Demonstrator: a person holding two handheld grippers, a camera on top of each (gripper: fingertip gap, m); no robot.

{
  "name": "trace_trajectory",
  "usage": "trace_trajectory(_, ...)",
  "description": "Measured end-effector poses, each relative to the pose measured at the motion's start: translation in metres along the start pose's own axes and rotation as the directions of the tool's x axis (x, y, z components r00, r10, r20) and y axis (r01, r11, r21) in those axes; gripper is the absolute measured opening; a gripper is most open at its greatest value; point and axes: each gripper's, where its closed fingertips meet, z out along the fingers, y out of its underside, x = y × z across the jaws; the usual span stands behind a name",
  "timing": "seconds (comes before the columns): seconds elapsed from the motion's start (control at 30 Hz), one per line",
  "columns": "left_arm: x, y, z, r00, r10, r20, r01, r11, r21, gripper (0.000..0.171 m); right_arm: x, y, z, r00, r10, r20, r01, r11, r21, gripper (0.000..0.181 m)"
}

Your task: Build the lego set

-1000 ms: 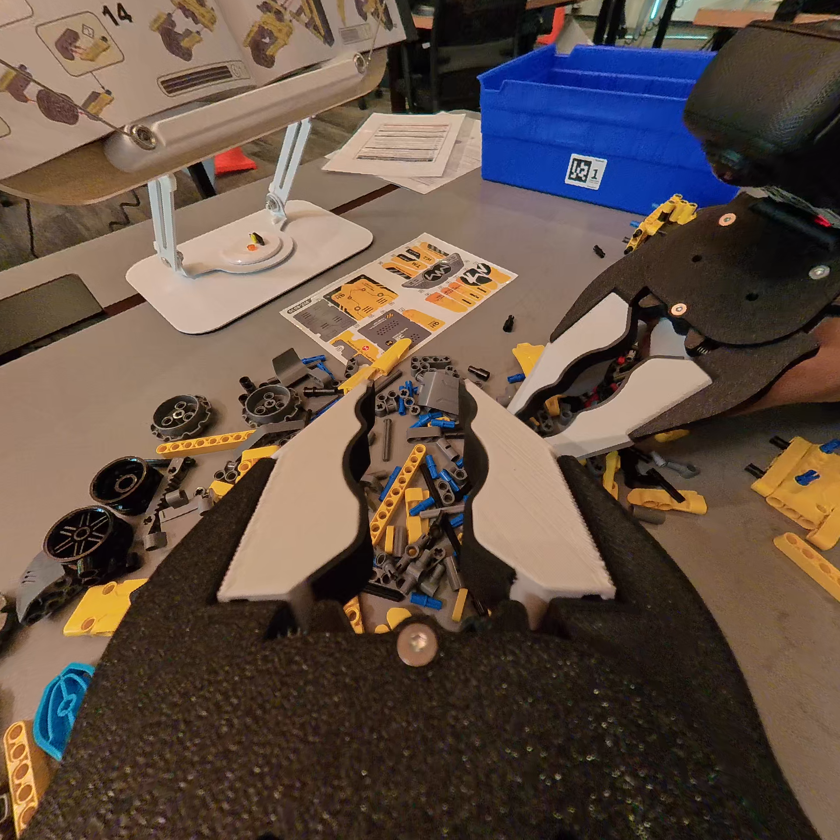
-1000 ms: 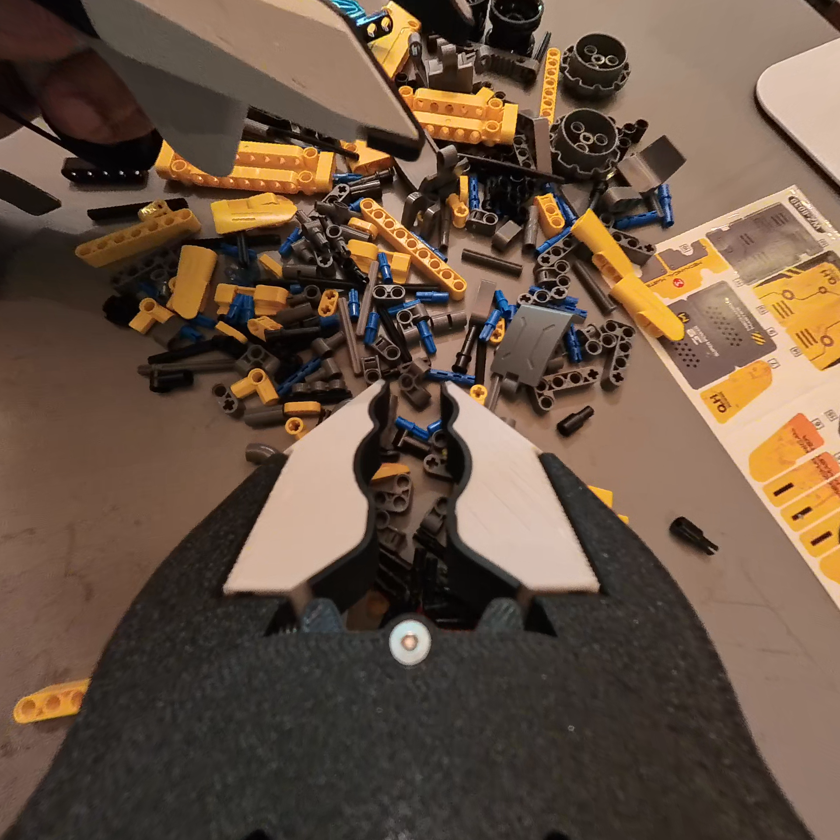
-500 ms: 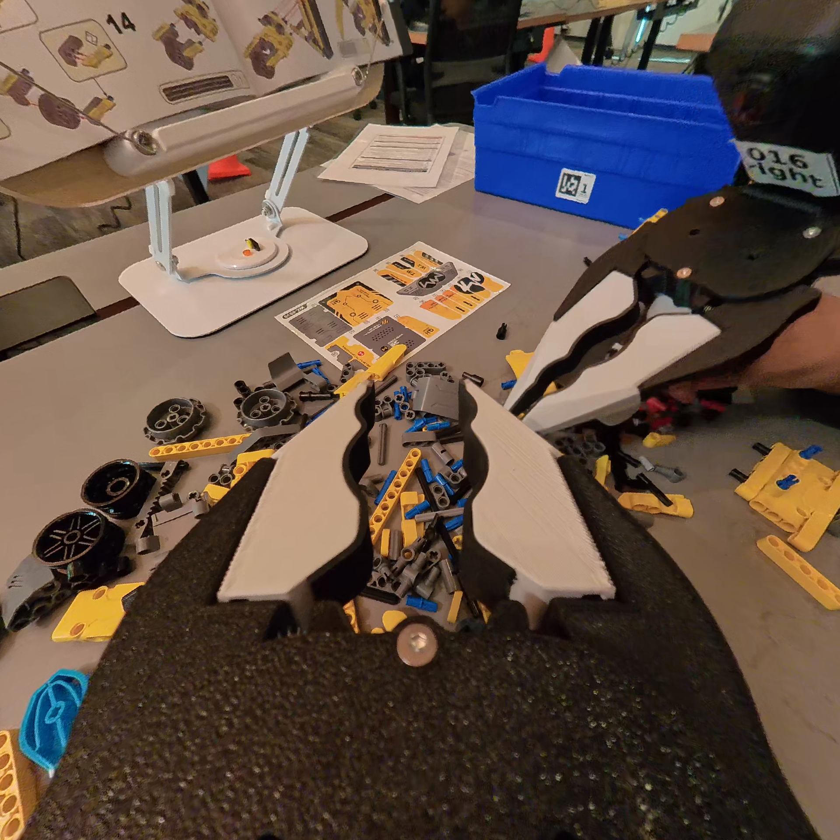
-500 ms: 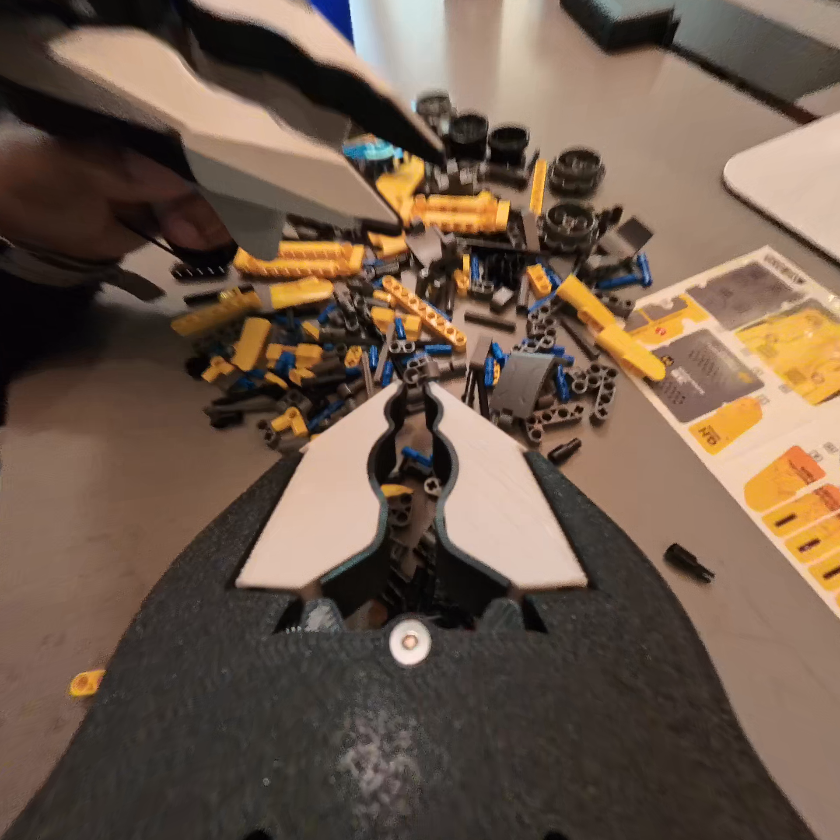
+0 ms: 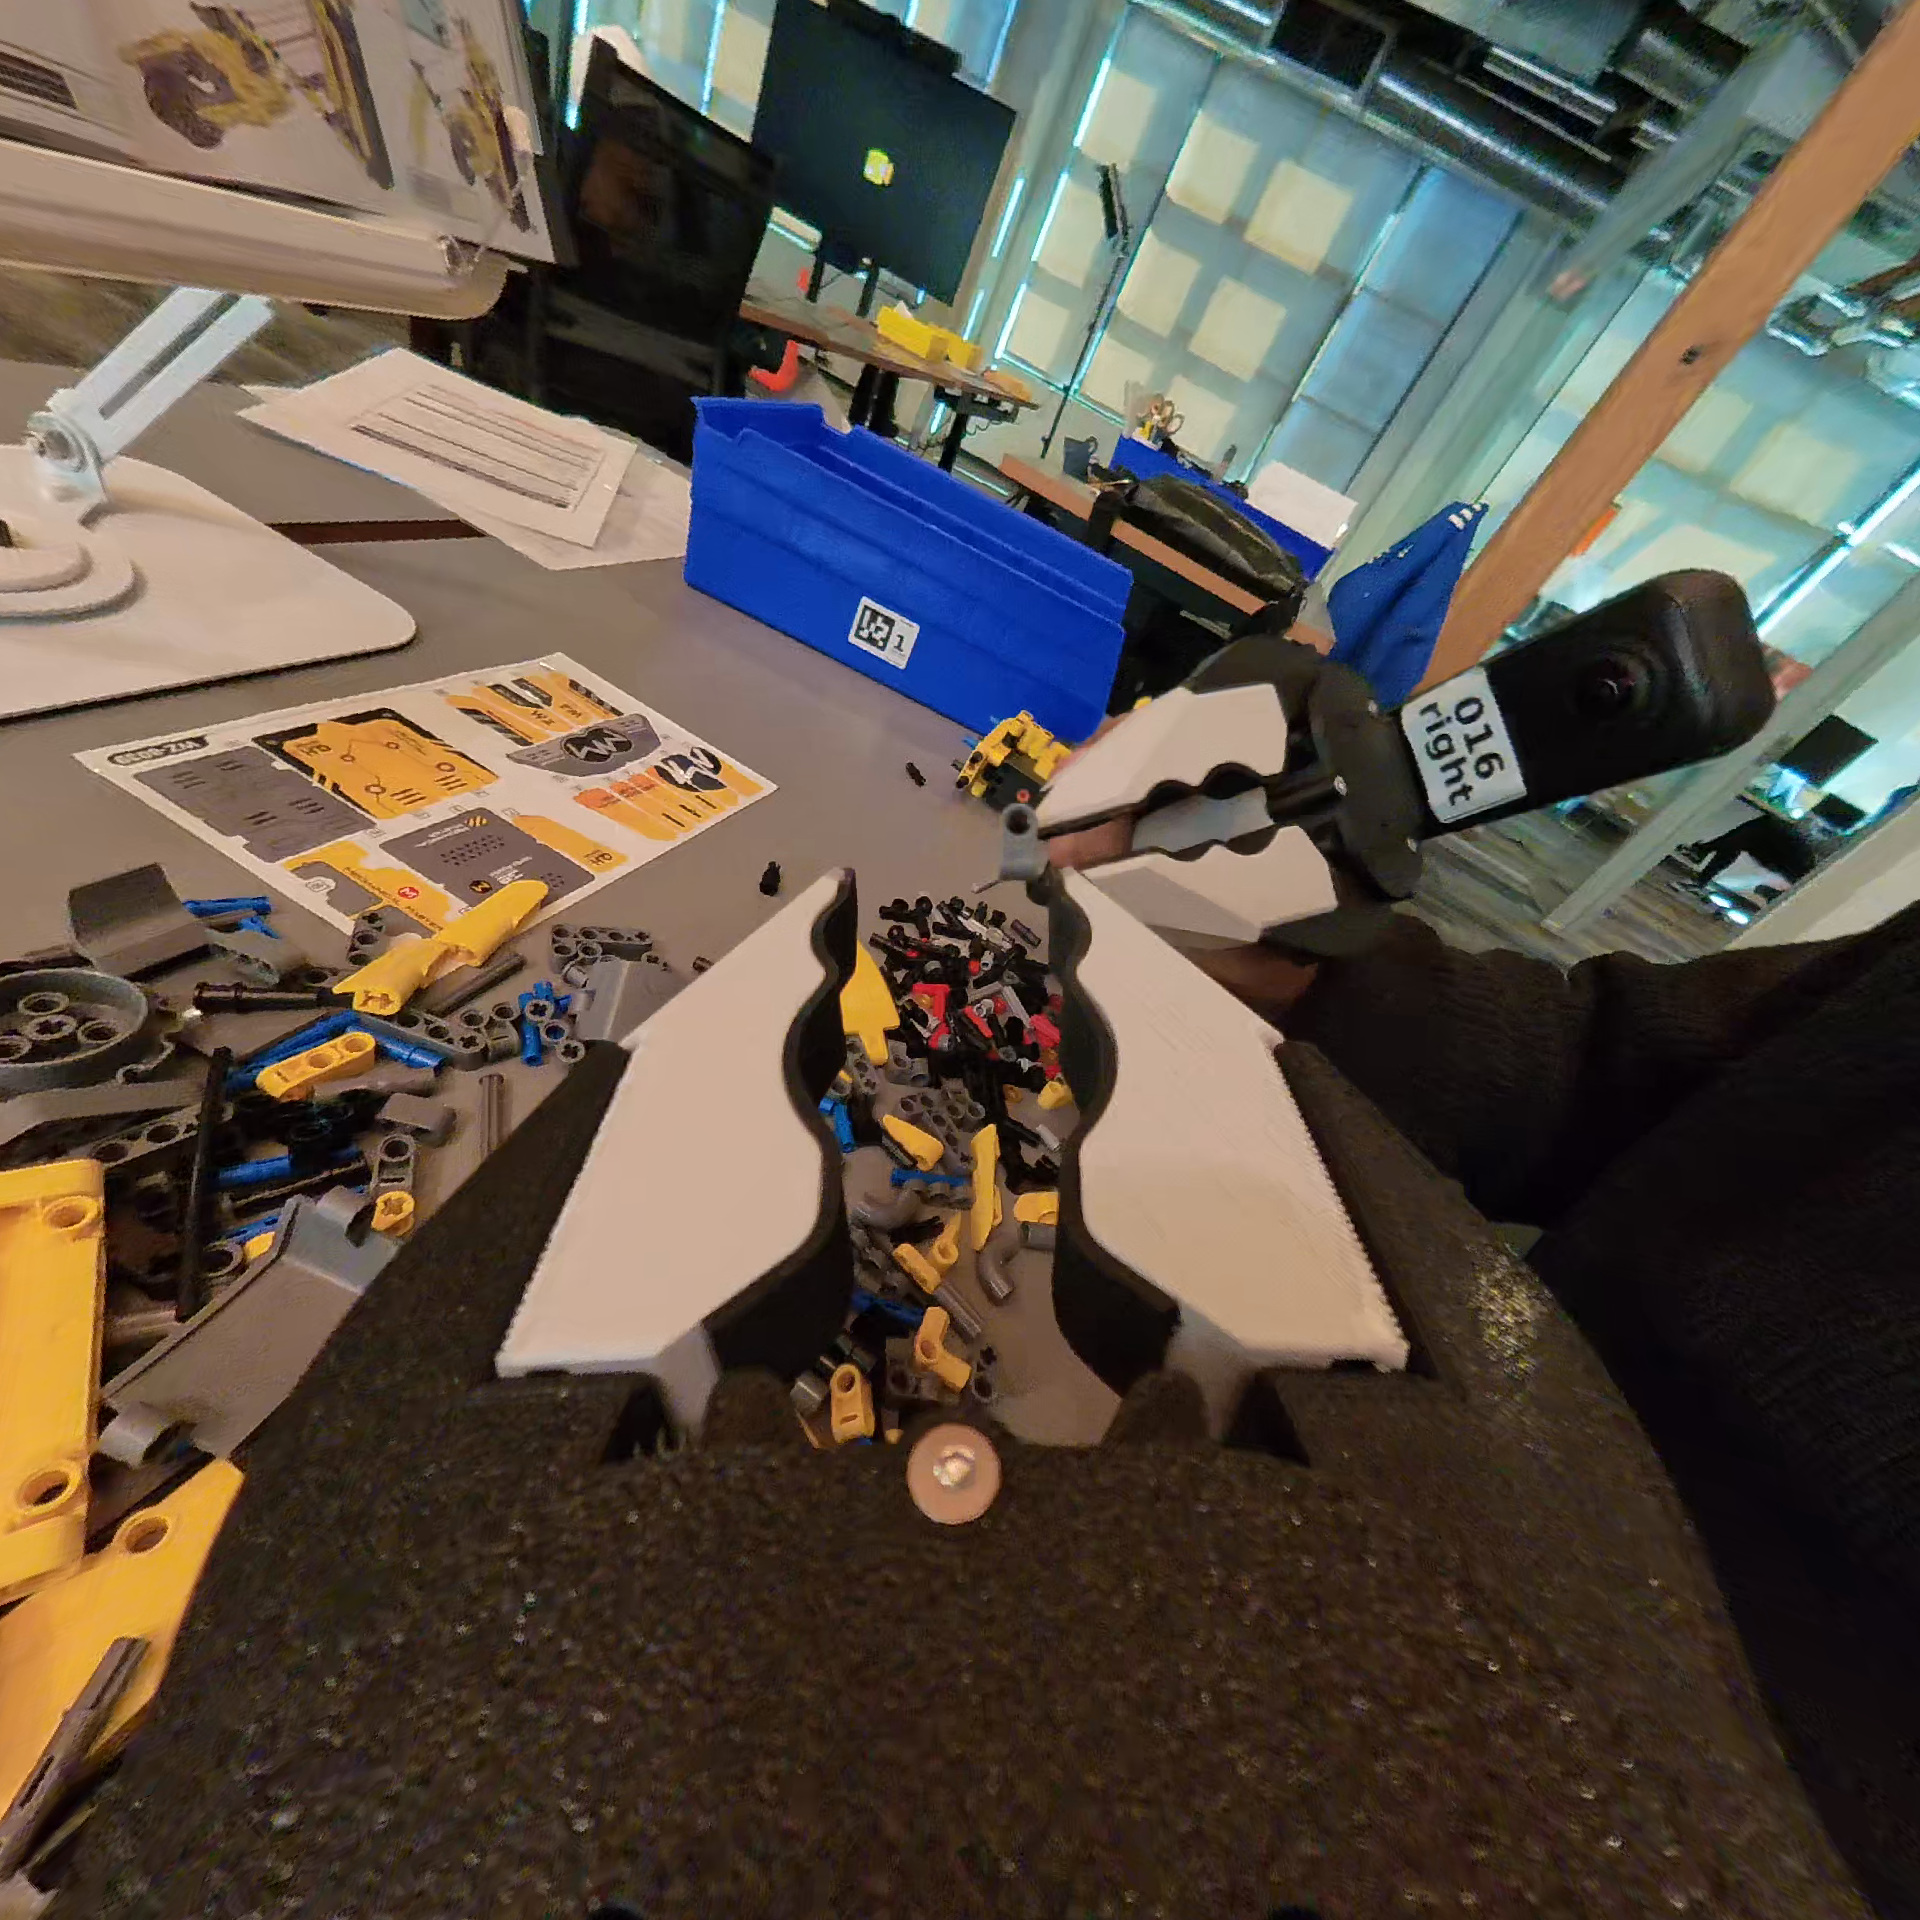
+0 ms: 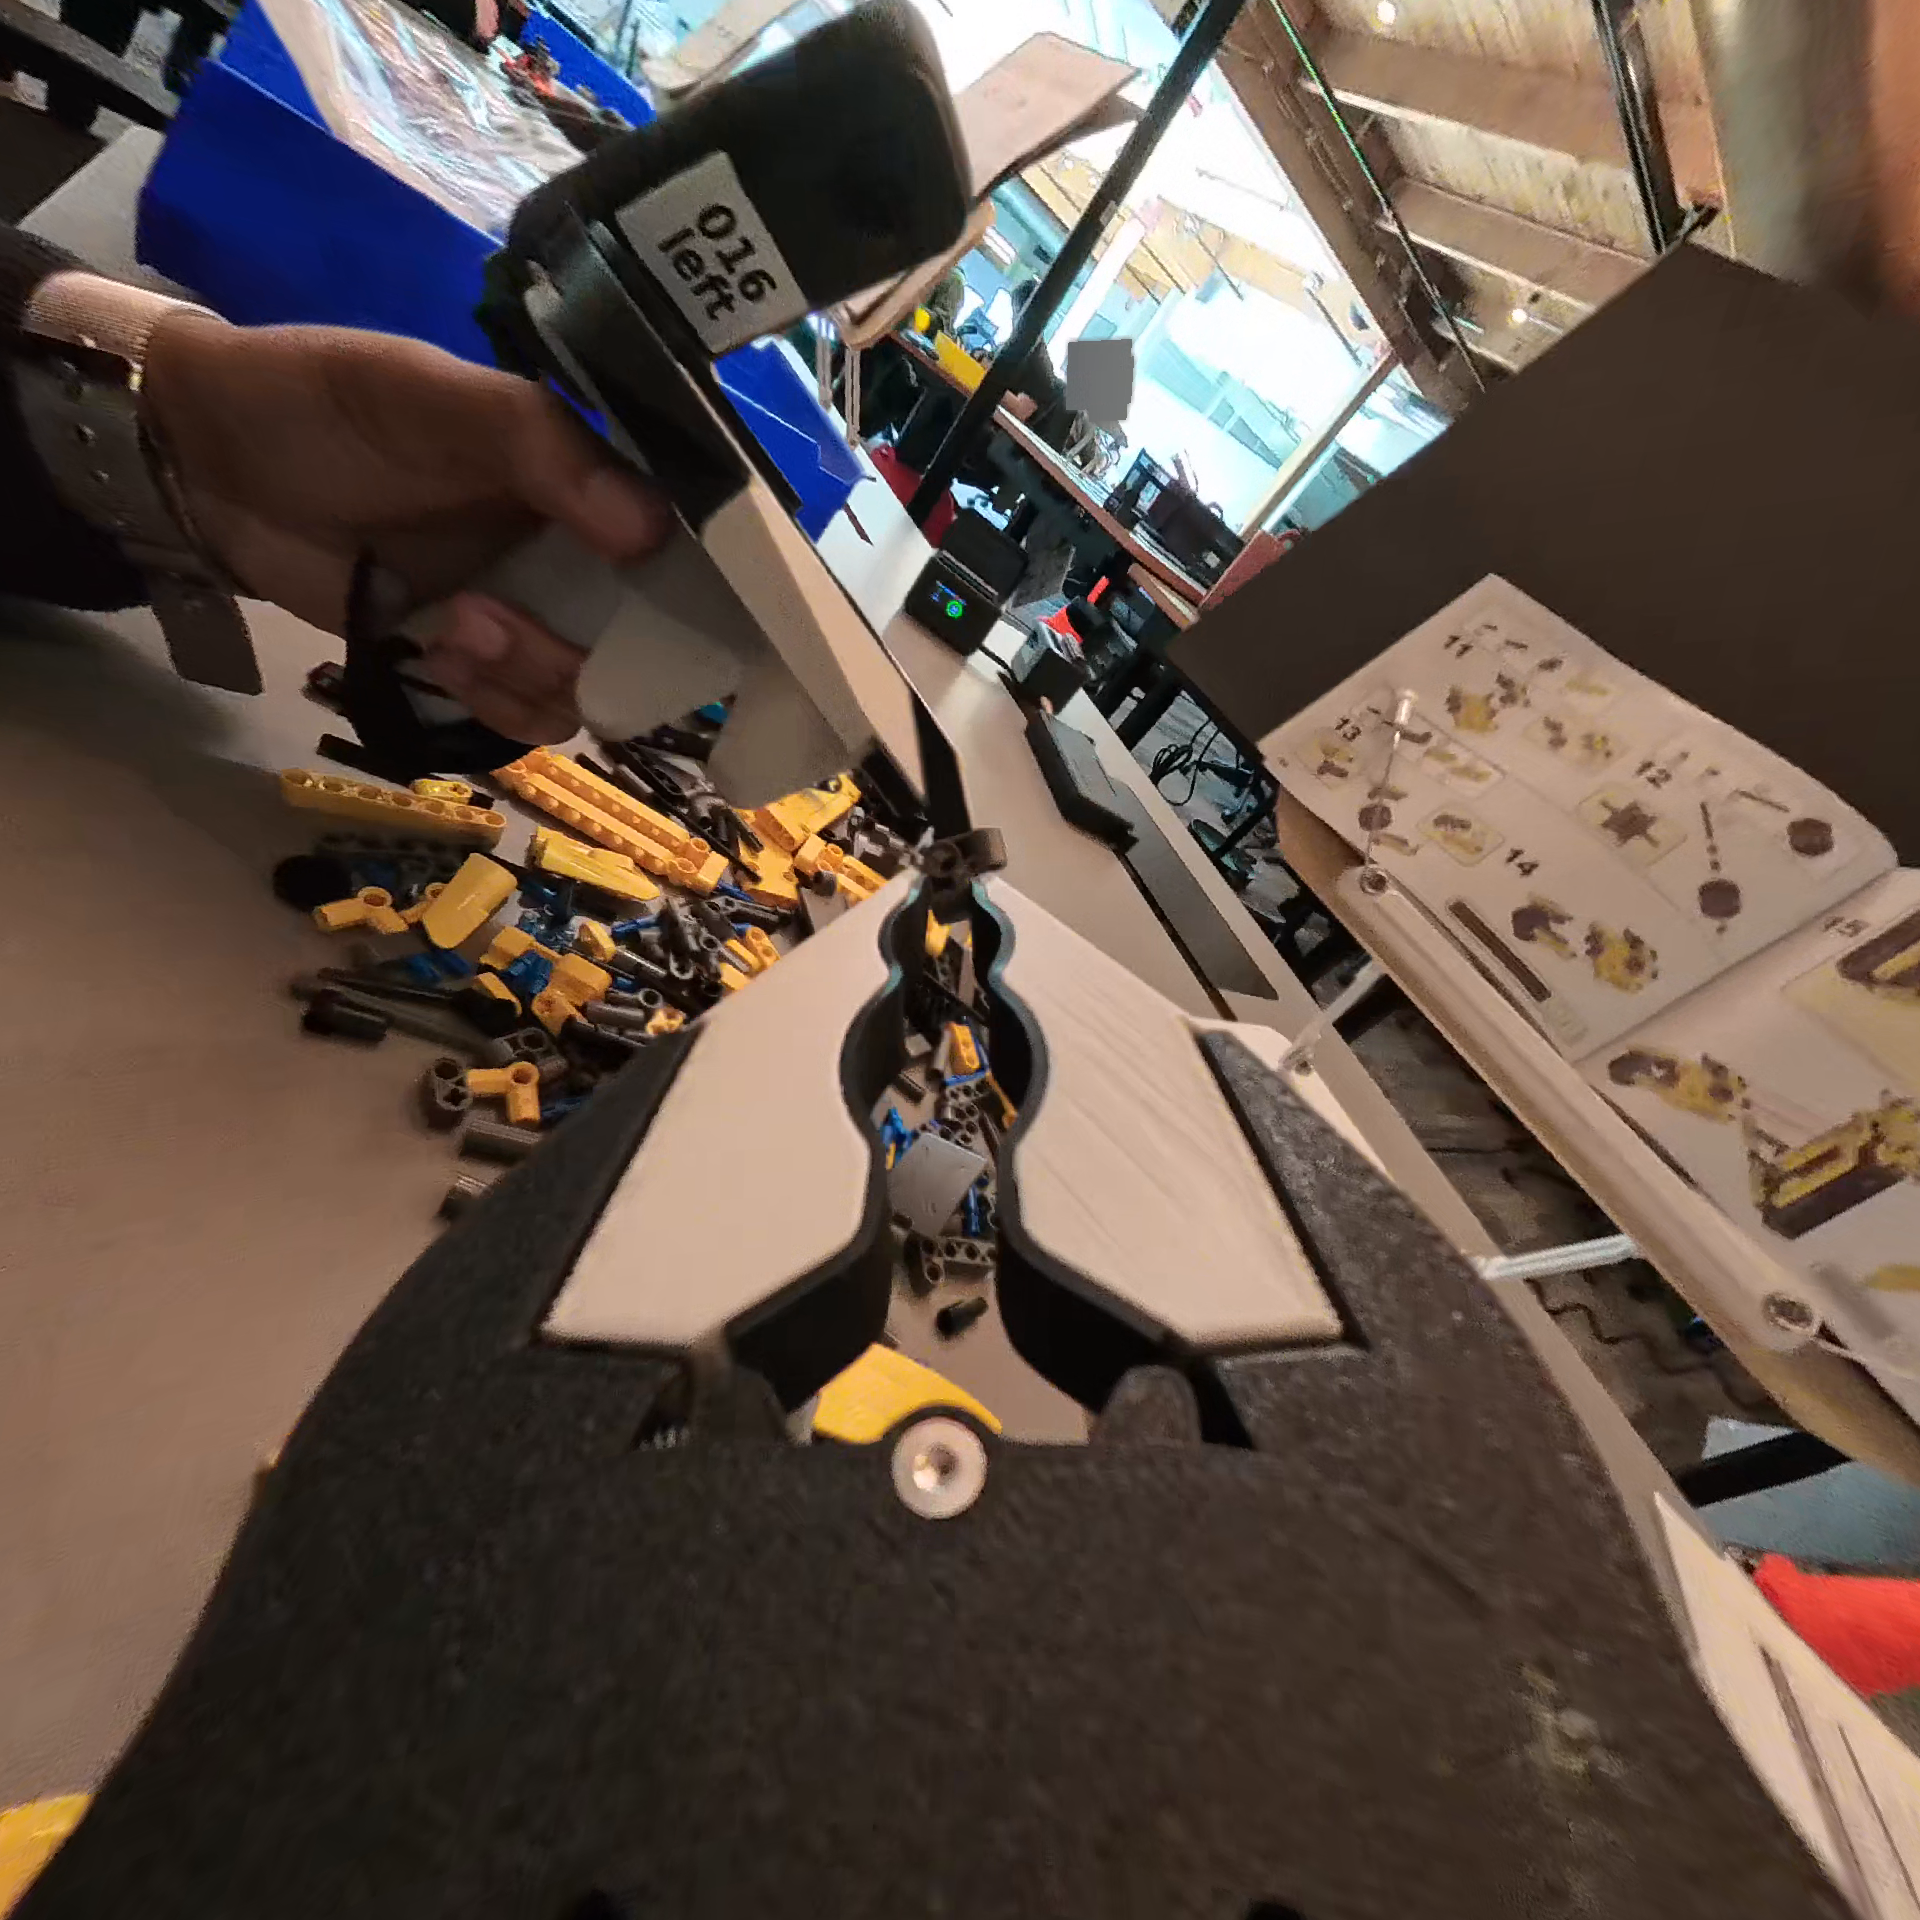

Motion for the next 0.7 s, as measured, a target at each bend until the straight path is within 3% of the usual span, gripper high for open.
trace_trajectory(0.2,0.010,-0.004,-0.001,0.997,-0.029,-0.076,0.030,0.999,0.023,0.036,-0.004,-0.004,0.000,0.999,-0.035,-0.006,0.035,0.999,0.002,0.007)
trace_trajectory(0.7,0.012,0.006,0.004,0.997,-0.009,-0.074,0.007,0.999,-0.037,0.032,-0.007,-0.006,0.000,0.999,-0.050,-0.002,0.050,0.999,-0.004,0.007)
